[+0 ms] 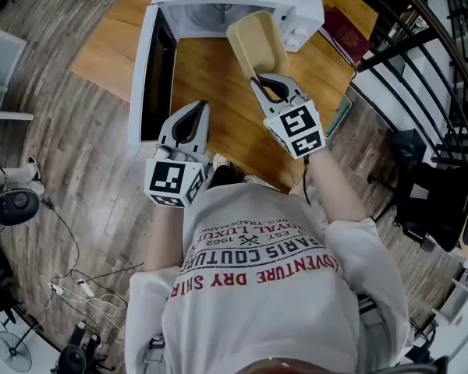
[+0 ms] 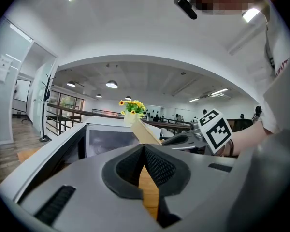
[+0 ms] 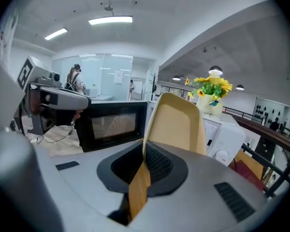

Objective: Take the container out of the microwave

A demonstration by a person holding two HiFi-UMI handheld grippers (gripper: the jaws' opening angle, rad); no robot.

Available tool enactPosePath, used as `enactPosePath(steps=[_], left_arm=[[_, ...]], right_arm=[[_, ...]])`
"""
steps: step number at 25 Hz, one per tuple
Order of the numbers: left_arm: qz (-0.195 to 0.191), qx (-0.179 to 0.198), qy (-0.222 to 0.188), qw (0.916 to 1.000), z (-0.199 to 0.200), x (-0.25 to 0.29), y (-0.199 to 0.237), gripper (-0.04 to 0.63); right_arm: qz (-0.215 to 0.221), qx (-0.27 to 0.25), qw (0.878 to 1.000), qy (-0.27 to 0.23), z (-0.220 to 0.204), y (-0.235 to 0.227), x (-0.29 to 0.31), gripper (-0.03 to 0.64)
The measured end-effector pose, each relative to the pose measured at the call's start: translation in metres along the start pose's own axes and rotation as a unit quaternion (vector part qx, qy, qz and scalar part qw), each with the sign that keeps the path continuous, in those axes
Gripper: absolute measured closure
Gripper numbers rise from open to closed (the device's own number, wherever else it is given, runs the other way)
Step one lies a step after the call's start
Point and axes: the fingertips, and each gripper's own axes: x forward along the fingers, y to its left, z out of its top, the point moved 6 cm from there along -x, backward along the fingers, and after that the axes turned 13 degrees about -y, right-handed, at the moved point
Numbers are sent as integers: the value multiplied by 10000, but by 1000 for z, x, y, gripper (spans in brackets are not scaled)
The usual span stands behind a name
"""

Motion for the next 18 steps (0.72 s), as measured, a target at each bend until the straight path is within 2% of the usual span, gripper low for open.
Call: enactPosePath(steps=[7, 12, 18], left_arm=[[-3, 216, -140, 9997, 16, -9, 0, 583], [25, 290, -253, 9993, 22, -8, 4, 583], [3, 387, -402, 9984, 29, -2, 6, 583]], right_arm=[[-301, 117, 9961, -817, 24, 9, -45, 575], [-813, 85, 9863, -1430, 37, 3, -70, 575], [-1160, 112, 9748, -1904, 49, -6, -90, 575]])
